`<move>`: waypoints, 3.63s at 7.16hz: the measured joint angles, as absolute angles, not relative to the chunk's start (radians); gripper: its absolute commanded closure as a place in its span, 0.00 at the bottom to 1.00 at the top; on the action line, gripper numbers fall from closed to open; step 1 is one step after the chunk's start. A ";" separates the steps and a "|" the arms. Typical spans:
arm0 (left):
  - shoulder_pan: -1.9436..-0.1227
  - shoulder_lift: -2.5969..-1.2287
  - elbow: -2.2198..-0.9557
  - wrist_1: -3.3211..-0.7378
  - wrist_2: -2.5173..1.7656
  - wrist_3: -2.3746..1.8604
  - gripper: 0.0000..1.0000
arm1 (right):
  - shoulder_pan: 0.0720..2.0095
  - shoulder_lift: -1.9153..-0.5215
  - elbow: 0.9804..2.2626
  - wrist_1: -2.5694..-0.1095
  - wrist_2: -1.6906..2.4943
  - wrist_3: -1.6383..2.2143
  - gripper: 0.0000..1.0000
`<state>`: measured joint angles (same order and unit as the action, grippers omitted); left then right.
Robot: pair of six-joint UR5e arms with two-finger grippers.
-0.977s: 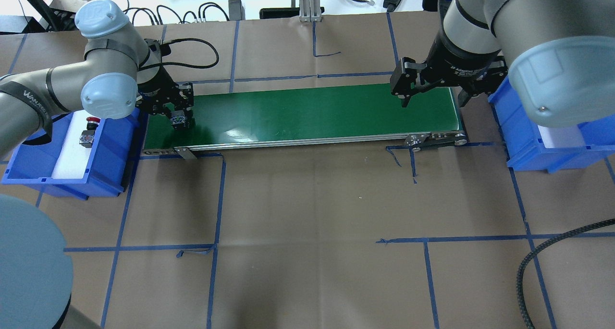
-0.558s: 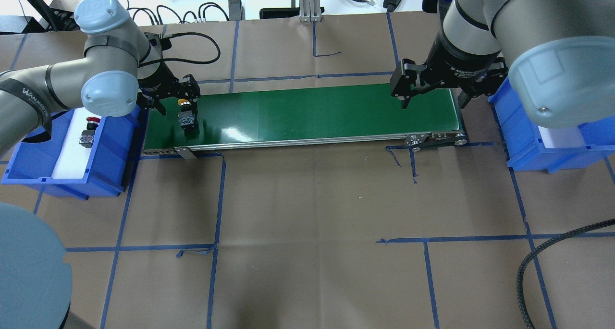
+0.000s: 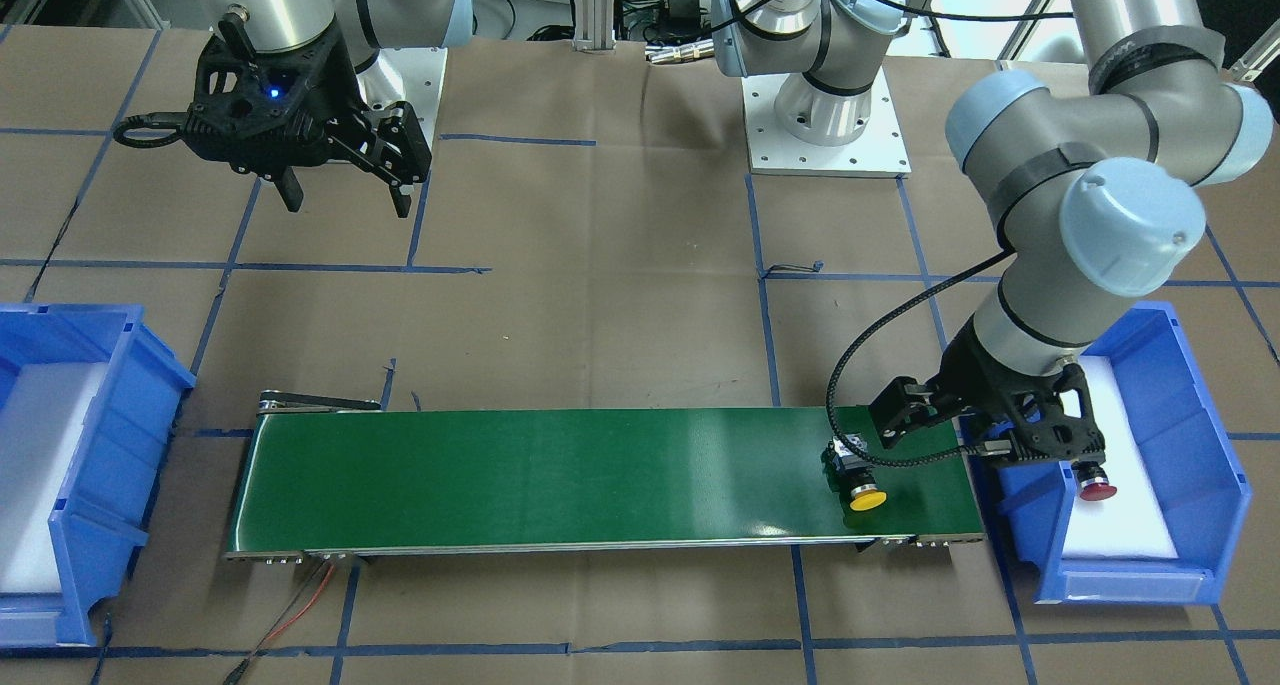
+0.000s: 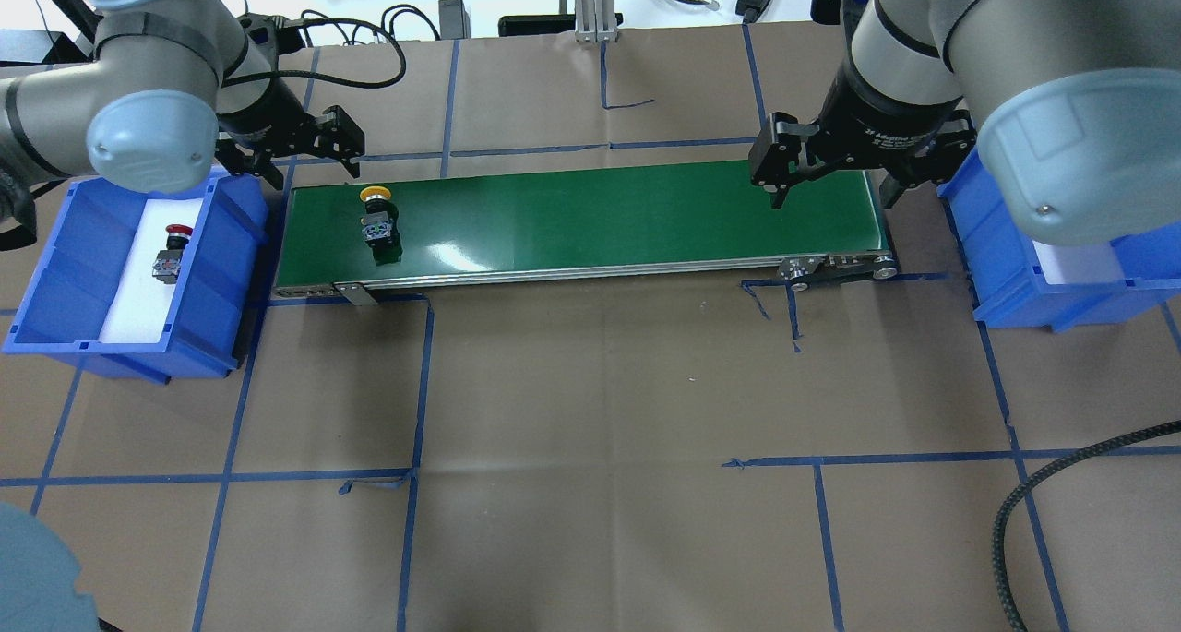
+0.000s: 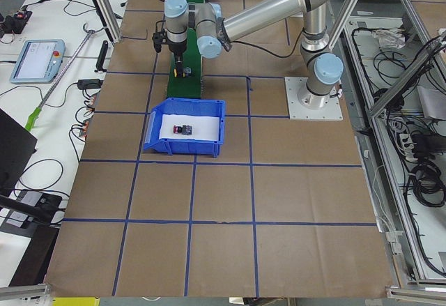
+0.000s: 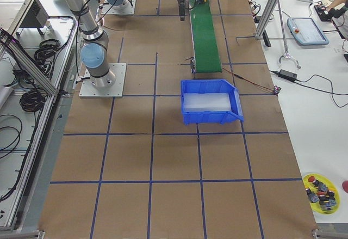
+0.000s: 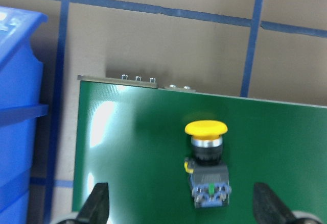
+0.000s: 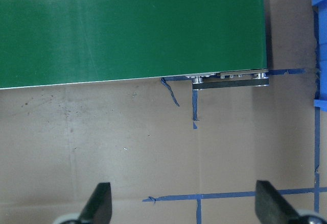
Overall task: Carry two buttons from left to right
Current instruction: 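Return the left gripper to the bin and grasp the red-capped button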
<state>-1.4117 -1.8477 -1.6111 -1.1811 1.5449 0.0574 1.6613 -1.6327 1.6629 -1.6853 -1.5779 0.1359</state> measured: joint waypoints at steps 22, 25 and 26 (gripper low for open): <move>-0.995 -2.061 -1.709 -0.944 1.539 0.581 0.08 | 1.661 -1.629 1.663 -1.704 -1.578 0.134 0.00; -0.998 -2.065 -1.704 -0.943 1.536 0.586 0.83 | 1.661 -1.629 1.663 -1.705 -1.578 0.133 0.00; -1.003 -2.064 -1.702 -0.943 1.538 0.588 0.94 | 1.661 -1.629 1.662 -1.706 -1.578 0.133 0.00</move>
